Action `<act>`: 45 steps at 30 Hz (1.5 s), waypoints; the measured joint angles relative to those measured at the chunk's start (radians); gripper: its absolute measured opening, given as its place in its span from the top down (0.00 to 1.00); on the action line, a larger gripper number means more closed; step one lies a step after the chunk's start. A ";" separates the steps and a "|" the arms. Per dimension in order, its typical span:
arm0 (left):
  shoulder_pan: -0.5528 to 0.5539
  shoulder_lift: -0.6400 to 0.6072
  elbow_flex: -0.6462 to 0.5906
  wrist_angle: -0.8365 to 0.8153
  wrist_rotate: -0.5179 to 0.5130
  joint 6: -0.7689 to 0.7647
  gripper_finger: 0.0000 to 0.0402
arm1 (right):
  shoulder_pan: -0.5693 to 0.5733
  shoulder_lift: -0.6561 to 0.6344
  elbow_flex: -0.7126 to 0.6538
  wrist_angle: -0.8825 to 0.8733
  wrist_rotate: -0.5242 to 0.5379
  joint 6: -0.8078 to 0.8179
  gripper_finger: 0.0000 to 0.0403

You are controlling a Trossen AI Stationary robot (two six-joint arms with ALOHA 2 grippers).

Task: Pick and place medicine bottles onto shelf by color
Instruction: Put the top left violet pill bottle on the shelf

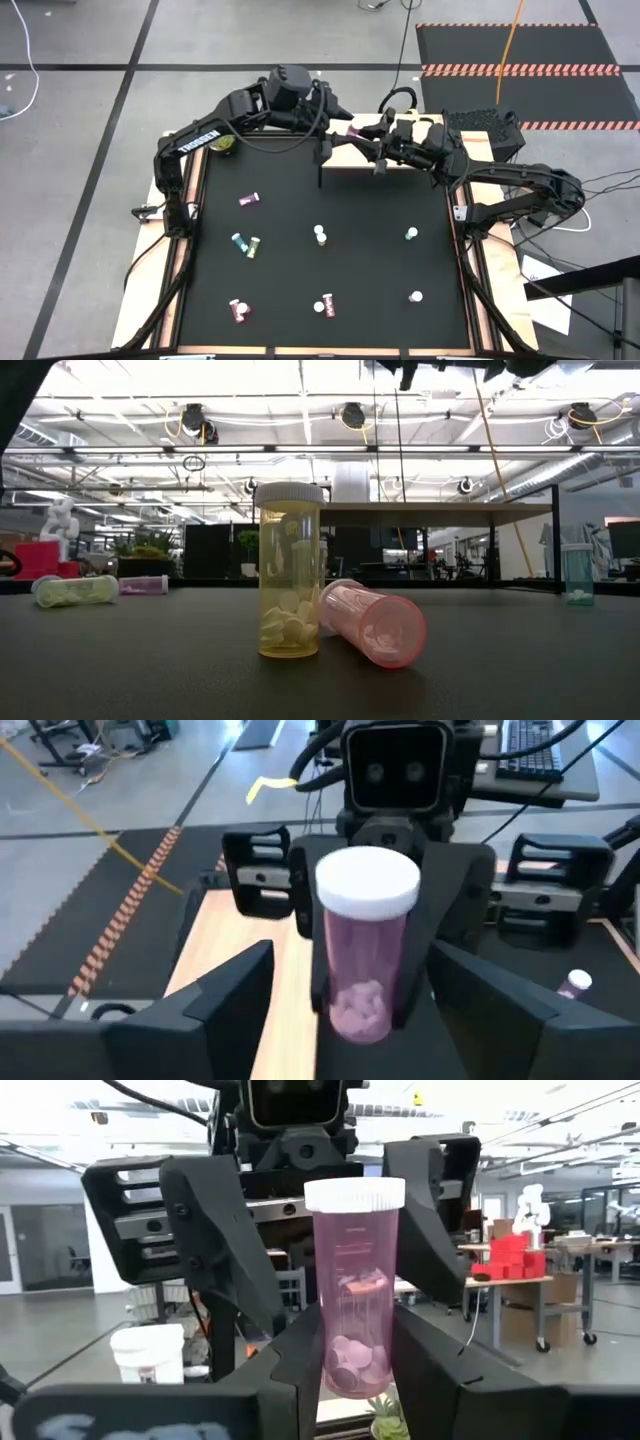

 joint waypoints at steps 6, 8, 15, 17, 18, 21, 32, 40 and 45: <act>0.008 0.004 0.000 0.044 0.037 -0.001 0.51 | 0.000 -0.008 0.000 0.002 -0.002 -0.022 0.76; 0.014 0.004 0.000 0.052 0.044 -0.004 0.57 | 0.000 -0.008 0.000 0.001 -0.001 -0.027 0.76; 0.020 0.006 0.000 0.061 0.045 -0.005 0.72 | -0.008 -0.008 0.000 0.000 -0.002 -0.035 0.76; 0.021 0.006 0.000 0.062 0.045 -0.005 0.73 | -0.012 -0.008 0.000 0.001 -0.006 -0.035 0.76; 0.021 0.006 0.000 0.063 0.045 -0.005 0.74 | -0.017 -0.008 0.000 0.001 -0.019 -0.031 0.76; 0.022 0.006 0.000 0.070 0.043 -0.005 0.74 | -0.029 -0.010 0.002 -0.013 -0.026 0.022 0.75; 0.063 0.006 0.000 0.069 0.029 -0.006 0.73 | -0.080 -0.106 0.000 -0.338 0.053 0.061 0.46; 0.076 0.023 0.000 -0.022 0.006 0.054 0.73 | -0.118 -0.210 0.136 -0.615 0.129 0.009 0.41; 0.069 0.058 0.000 -0.041 0.008 0.072 0.73 | -0.138 -0.123 0.291 -0.719 0.081 -0.001 0.41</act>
